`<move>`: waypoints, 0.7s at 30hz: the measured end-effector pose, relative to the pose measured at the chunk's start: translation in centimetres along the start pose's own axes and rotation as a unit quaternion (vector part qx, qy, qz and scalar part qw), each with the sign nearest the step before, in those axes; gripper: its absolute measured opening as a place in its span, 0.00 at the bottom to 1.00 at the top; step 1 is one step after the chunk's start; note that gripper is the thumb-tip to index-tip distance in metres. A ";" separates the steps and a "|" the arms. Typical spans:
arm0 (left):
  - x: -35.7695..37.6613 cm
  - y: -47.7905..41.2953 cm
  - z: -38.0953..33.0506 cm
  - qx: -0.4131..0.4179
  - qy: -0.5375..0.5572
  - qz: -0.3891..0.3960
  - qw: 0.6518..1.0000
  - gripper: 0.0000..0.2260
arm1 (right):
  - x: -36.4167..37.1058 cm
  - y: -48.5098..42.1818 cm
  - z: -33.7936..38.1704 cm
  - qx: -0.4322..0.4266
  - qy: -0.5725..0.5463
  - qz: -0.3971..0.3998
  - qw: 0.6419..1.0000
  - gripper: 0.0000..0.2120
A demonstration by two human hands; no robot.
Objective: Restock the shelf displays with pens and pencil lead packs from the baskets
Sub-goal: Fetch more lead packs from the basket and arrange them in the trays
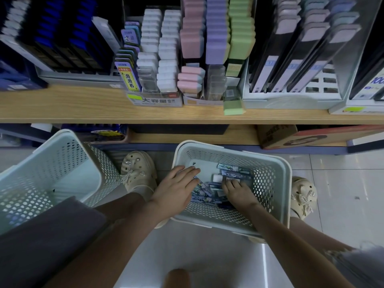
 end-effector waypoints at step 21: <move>-7.9 -1.3 -6.4 -0.320 0.630 0.043 0.707 0.15 | -19.5 11.4 -2.3 0.118 -0.802 -0.217 0.543 0.10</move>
Point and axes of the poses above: each hand's wrist, its own y-axis away from the middle knuckle, its own x-axis out of the palm, z = x × y, the point moved 5 cm from there along -y, towards the middle knuckle, and after that the axes turned 8 degrees about y, right-handed, at the moved point
